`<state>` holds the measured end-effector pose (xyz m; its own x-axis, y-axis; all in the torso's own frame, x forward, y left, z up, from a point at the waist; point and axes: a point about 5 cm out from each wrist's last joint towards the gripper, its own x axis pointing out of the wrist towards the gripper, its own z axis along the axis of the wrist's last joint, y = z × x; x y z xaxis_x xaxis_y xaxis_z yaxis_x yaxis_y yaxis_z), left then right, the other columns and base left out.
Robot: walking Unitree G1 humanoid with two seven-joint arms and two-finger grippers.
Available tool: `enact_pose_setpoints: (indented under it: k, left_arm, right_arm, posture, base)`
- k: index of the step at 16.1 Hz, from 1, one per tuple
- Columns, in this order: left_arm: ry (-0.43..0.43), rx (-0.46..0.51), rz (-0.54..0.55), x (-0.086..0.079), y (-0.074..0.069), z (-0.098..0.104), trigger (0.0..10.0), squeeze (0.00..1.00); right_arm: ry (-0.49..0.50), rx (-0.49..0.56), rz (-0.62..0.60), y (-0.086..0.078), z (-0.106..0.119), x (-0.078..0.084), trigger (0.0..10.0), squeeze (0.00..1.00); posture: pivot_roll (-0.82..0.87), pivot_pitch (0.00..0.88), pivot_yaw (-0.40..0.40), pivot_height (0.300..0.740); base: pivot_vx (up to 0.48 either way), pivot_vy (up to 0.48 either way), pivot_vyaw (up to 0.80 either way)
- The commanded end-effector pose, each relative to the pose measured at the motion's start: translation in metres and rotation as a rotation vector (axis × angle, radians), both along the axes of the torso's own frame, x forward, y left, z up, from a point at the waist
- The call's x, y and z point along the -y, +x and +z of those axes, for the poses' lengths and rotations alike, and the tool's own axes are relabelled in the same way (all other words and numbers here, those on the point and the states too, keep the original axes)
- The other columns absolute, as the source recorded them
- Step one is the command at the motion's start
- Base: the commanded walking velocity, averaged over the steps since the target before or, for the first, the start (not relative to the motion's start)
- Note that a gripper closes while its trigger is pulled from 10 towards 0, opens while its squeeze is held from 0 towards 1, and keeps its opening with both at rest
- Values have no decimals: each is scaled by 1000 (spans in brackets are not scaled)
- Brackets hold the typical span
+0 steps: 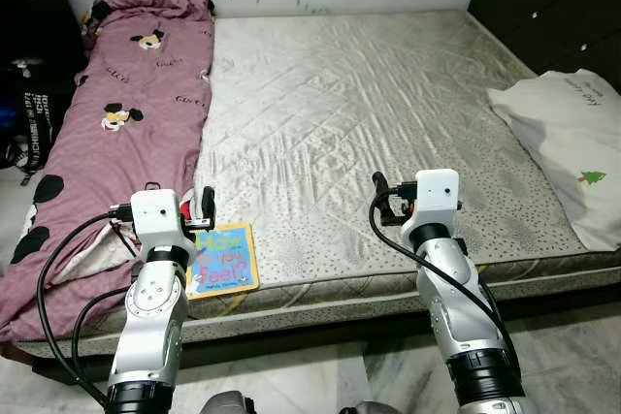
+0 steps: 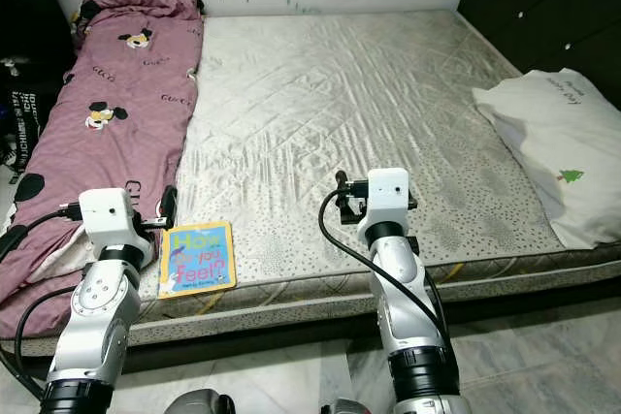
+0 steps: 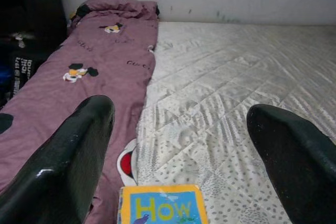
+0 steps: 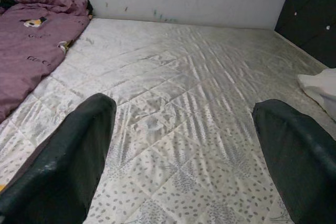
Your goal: Clean up the room
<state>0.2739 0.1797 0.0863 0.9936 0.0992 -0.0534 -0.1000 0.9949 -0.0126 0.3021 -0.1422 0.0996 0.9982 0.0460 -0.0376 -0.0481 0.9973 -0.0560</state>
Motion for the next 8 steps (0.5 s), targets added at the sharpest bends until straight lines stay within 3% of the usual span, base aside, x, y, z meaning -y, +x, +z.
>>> enact_pose_setpoints:
  k: [1,8]
  left_arm:
    - [6,16,-16,1,3,4,10000,0]
    - [3,18,-29,3,4,4,10000,0]
  right_arm:
    - [2,4,-13,2,1,2,10000,0]
    - [10,4,-14,5,1,-2,10000,0]
  posture:
    - [27,0,-22,740]
    - [18,0,-15,740]
  base:
    - [274,0,0]
    - [306,0,0]
